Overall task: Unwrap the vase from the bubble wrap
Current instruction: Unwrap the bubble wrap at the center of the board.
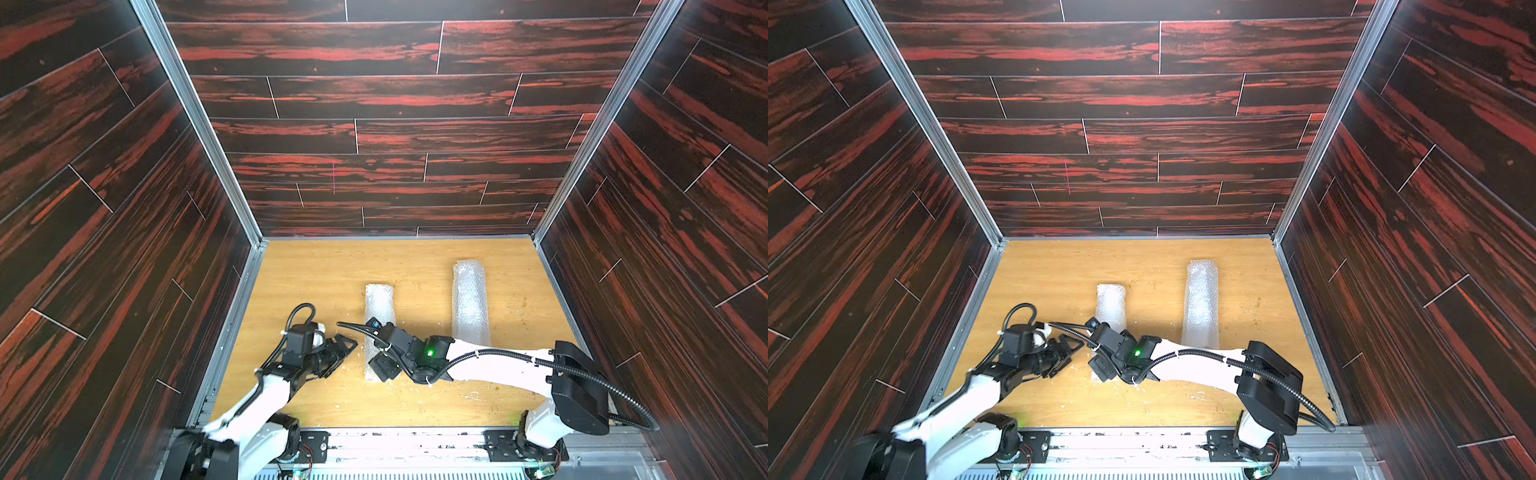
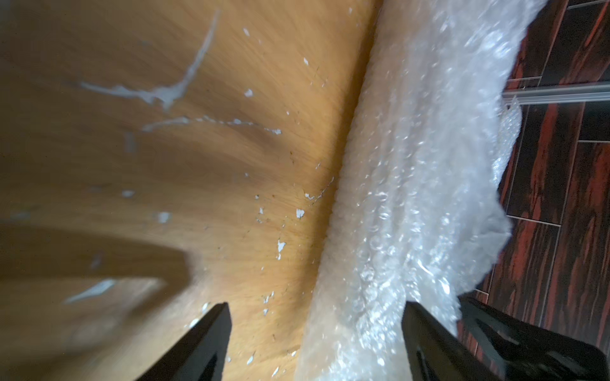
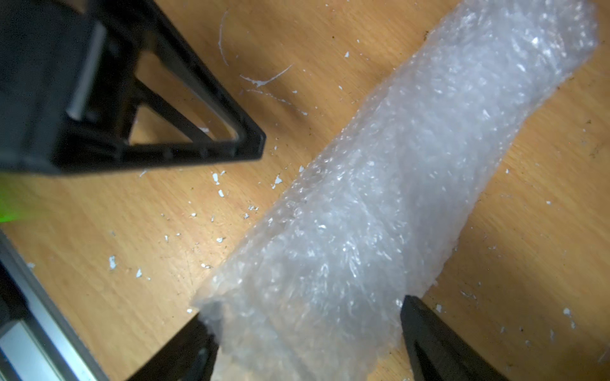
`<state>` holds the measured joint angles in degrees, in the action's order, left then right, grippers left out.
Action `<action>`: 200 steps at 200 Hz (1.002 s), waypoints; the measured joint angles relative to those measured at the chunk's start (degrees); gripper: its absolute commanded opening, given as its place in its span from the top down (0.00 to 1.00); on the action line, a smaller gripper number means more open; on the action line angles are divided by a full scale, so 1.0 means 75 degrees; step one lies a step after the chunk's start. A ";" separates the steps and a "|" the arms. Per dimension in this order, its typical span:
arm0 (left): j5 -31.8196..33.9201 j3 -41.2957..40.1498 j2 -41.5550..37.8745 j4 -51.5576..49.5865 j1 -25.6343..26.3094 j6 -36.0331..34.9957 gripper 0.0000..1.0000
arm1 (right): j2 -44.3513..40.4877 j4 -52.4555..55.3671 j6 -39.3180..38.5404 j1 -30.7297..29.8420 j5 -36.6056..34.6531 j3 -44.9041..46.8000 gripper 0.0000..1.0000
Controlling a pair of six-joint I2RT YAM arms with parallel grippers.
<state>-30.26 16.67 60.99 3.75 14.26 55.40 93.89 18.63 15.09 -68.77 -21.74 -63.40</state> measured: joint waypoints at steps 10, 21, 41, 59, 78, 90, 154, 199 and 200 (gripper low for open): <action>0.0041 0.0000 0.0326 0.0274 0.0239 0.0058 0.15 | 0.0000 -0.0006 0.0015 0.0000 -0.0050 0.0000 0.28; 0.0093 0.0003 0.0662 0.0551 0.0487 0.0111 0.17 | 0.0000 -0.0009 0.0047 0.0000 -0.0090 0.0000 0.36; 0.0160 0.0058 0.1125 0.1035 0.0836 0.0204 0.20 | 0.0000 -0.0032 0.0105 0.0000 -0.0189 0.0003 0.46; 0.0181 0.0108 0.1419 0.1411 0.1029 0.0286 0.21 | 0.0000 -0.0035 0.0117 0.0015 -0.0254 0.0020 0.62; 0.0221 0.0108 0.1539 0.1623 0.1163 0.0350 0.21 | -0.0009 -0.0131 0.0210 0.0087 -0.0245 0.0160 0.76; 0.0265 0.0122 0.1562 0.1658 0.1241 0.0367 0.21 | -0.0017 -0.0207 0.0291 0.0157 -0.0248 0.0315 0.86; 0.0283 0.0262 0.1527 0.1851 0.1562 0.0495 0.17 | -0.0425 -0.0592 0.0554 0.0414 -0.0026 0.0796 1.00; 0.0259 0.0493 0.1148 0.1818 0.1801 0.0527 0.05 | -0.1011 -0.1247 0.0743 0.0592 0.0542 0.1405 1.00; 0.0265 0.0501 0.1148 0.1816 0.1807 0.0533 0.04 | -0.1023 -0.1259 0.0746 0.0595 0.0557 0.1416 1.00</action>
<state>-28.27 20.43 69.60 17.37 27.81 59.40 86.21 9.19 20.69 -64.31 -17.56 -52.77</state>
